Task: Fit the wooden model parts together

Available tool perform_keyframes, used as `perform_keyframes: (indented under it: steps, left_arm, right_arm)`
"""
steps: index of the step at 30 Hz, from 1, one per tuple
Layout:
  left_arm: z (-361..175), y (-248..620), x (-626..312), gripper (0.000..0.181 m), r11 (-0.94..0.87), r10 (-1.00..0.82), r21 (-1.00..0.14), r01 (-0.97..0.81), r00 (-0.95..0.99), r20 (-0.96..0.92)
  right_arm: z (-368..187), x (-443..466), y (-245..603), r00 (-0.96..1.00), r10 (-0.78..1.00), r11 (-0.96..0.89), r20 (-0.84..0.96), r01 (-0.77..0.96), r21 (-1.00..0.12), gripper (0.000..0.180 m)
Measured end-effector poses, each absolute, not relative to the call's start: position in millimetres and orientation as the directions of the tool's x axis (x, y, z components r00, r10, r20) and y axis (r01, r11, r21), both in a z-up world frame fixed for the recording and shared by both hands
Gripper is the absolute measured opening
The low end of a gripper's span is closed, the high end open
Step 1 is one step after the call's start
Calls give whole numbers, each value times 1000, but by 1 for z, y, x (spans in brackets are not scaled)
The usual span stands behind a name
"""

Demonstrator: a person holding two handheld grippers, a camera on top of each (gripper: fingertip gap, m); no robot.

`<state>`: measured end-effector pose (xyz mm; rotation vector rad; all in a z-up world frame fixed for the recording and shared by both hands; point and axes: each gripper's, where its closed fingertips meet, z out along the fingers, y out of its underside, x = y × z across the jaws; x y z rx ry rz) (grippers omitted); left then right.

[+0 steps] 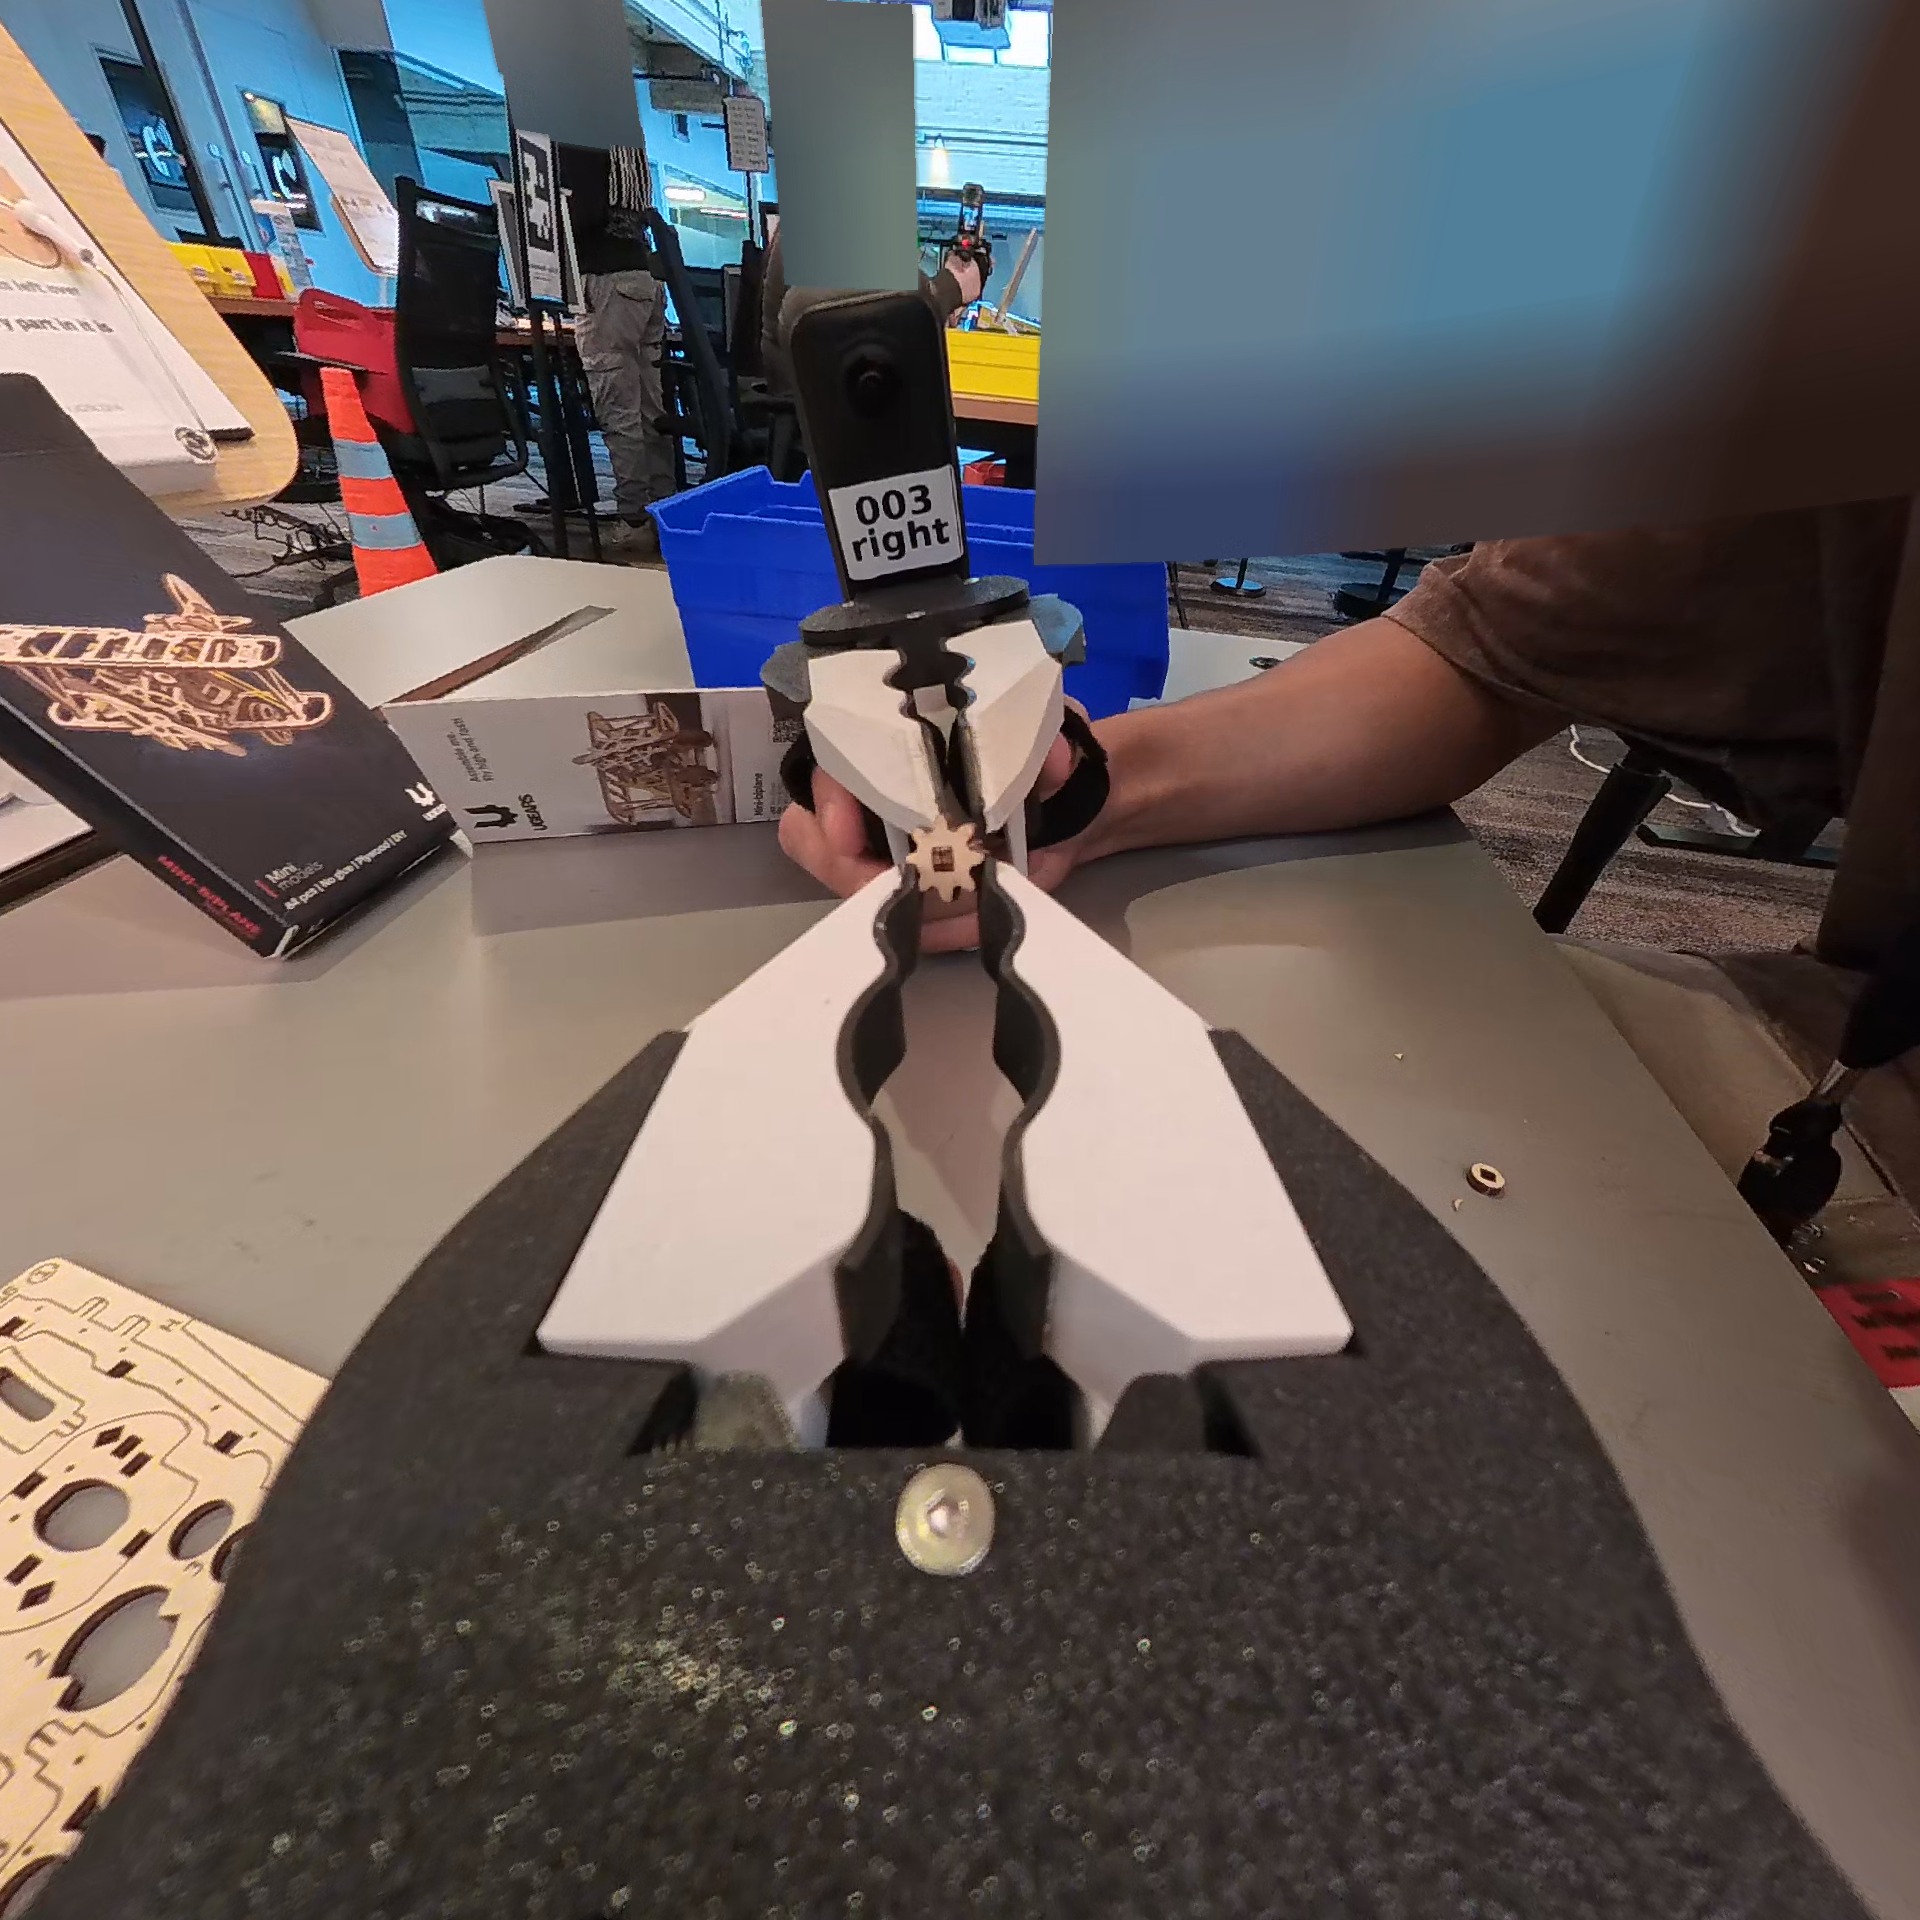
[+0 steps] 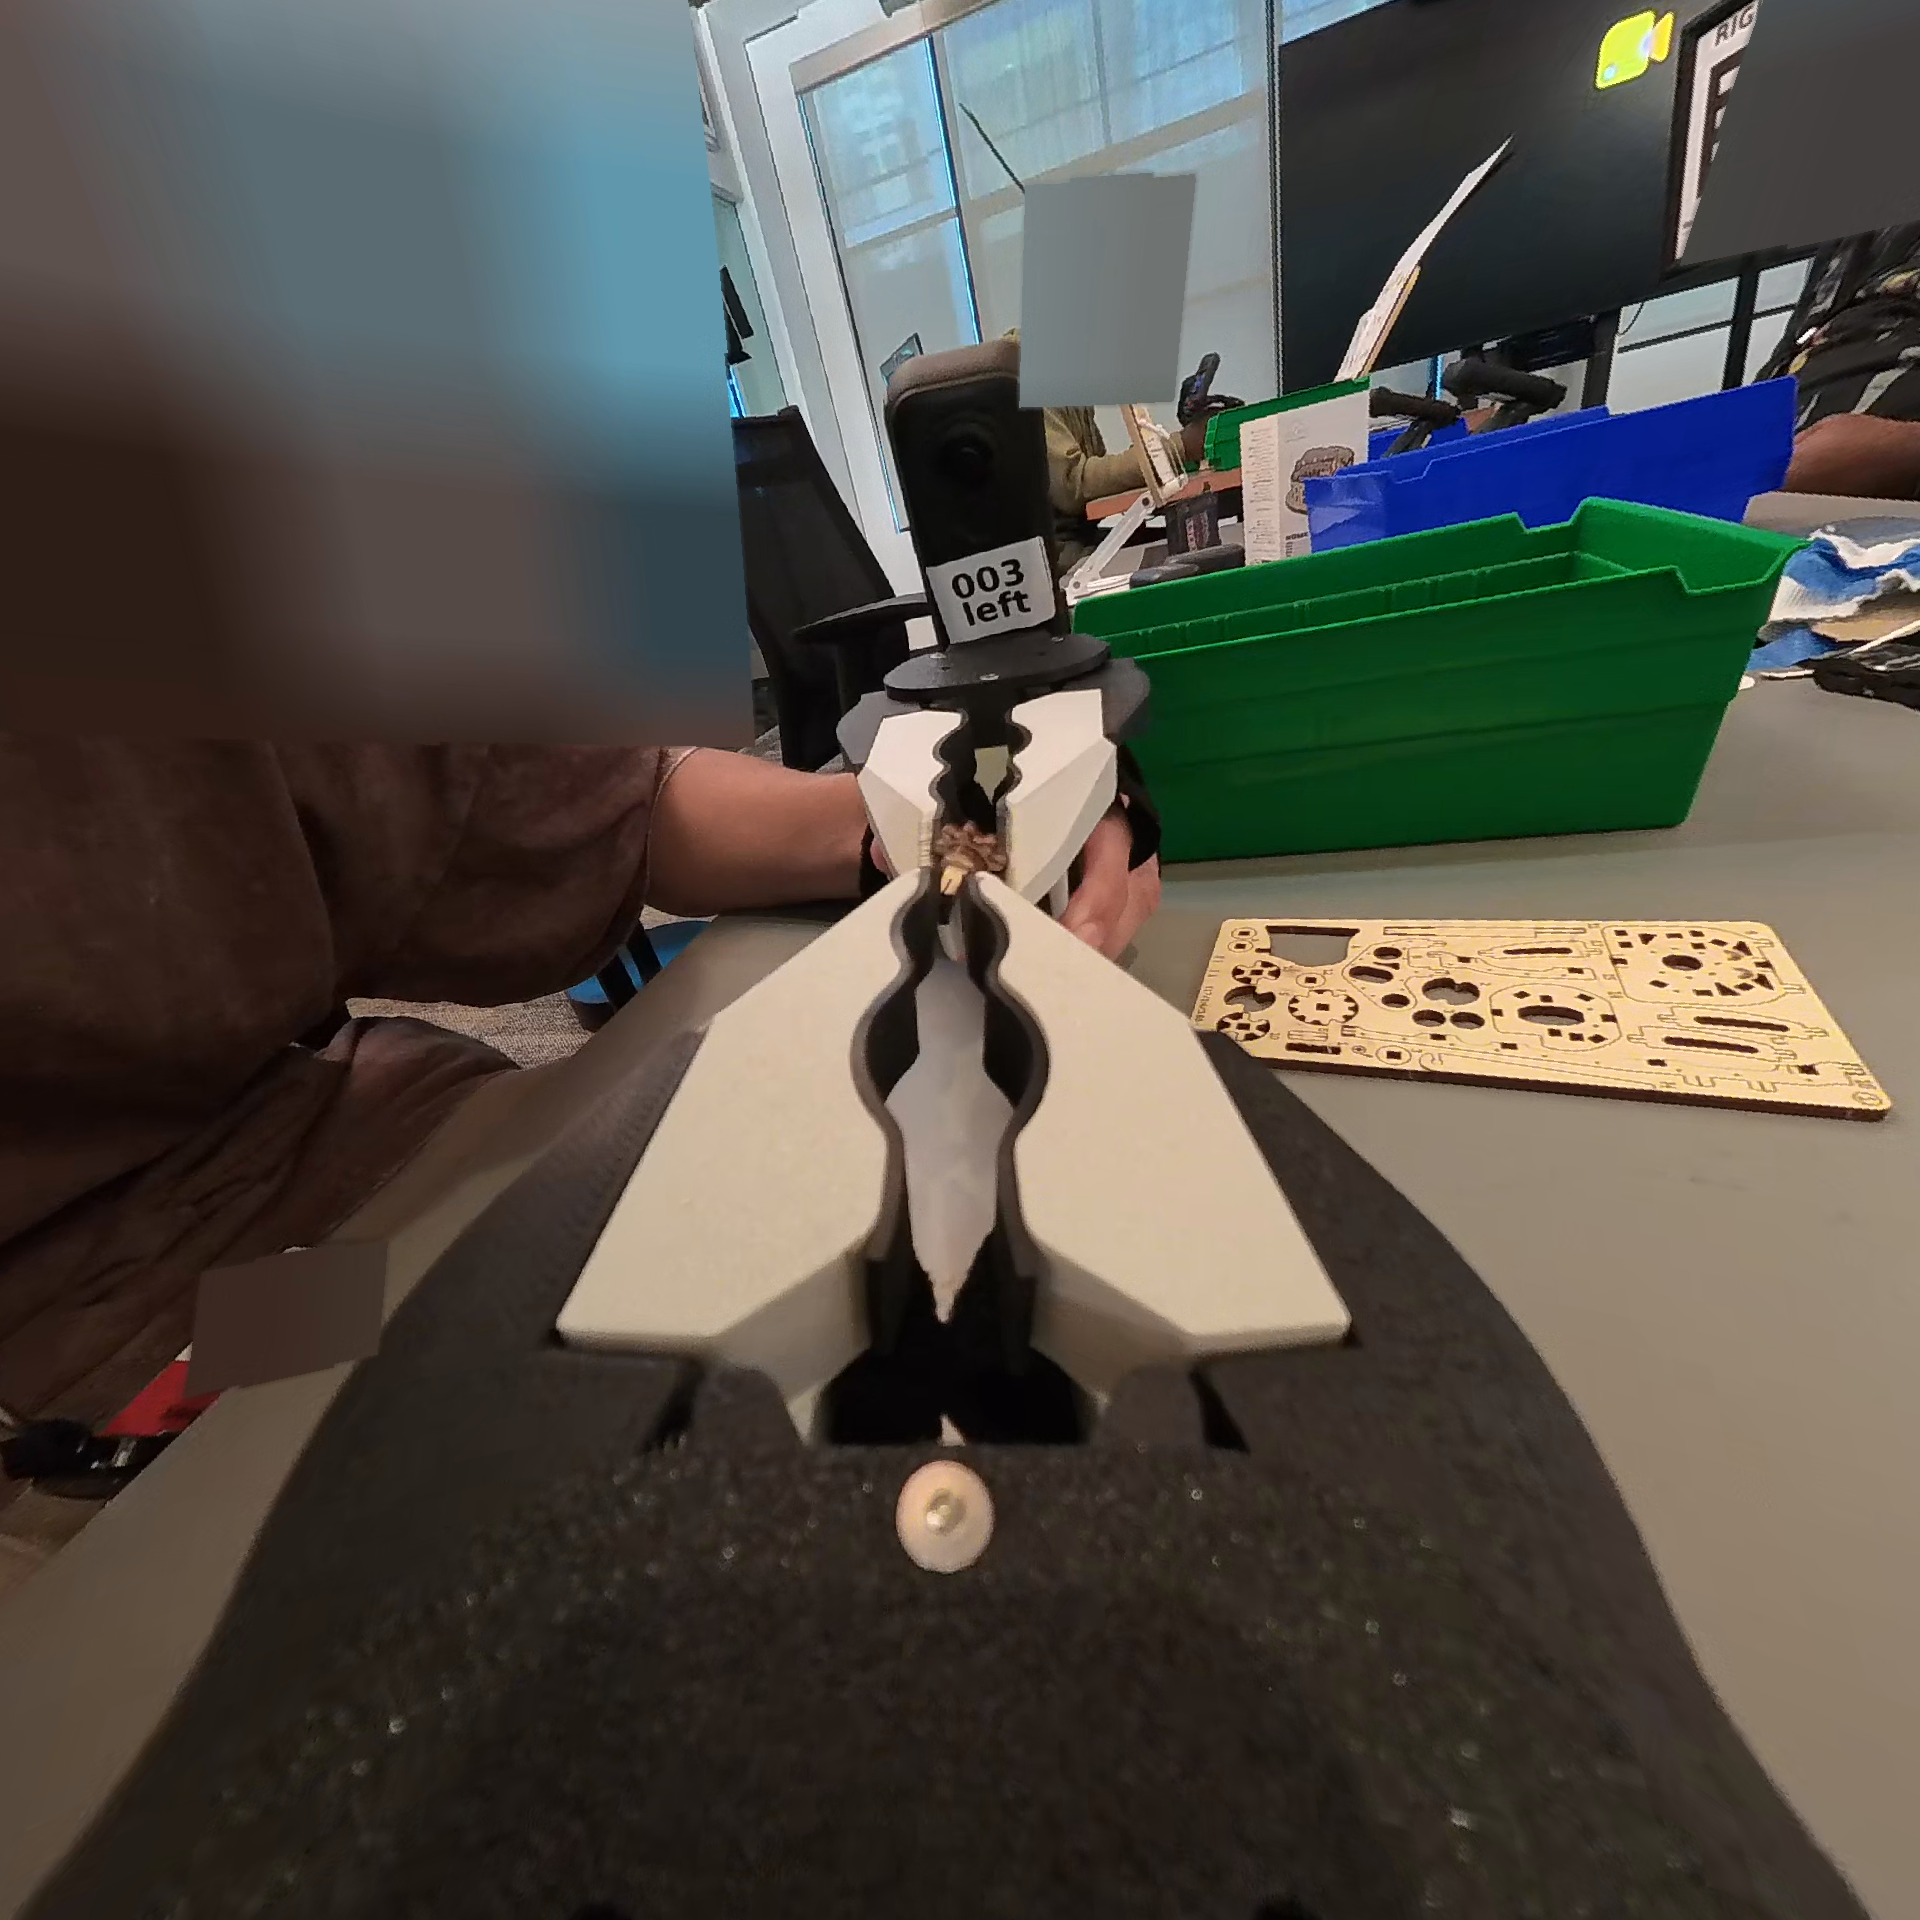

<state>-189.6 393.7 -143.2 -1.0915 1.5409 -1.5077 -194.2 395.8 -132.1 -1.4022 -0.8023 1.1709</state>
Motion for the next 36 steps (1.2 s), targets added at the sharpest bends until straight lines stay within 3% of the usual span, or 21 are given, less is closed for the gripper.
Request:
perform_keyframes:
  steps: [28,33,36]
  left_arm:
    - [-149,393,-189,8,-5,-923,-992,-127,-381,53]
    - [-172,379,-199,8,250,-905,-917,-311,-412,-107]
    - [-182,359,-218,9,410,-862,-824,-391,-462,-210]
  right_arm:
    - [-132,-191,398,298,926,-186,-231,-171,-967,4]
    - [-143,-210,373,287,930,-264,-228,92,-960,14]
    - [-156,-223,352,394,896,-310,-204,227,-923,26]
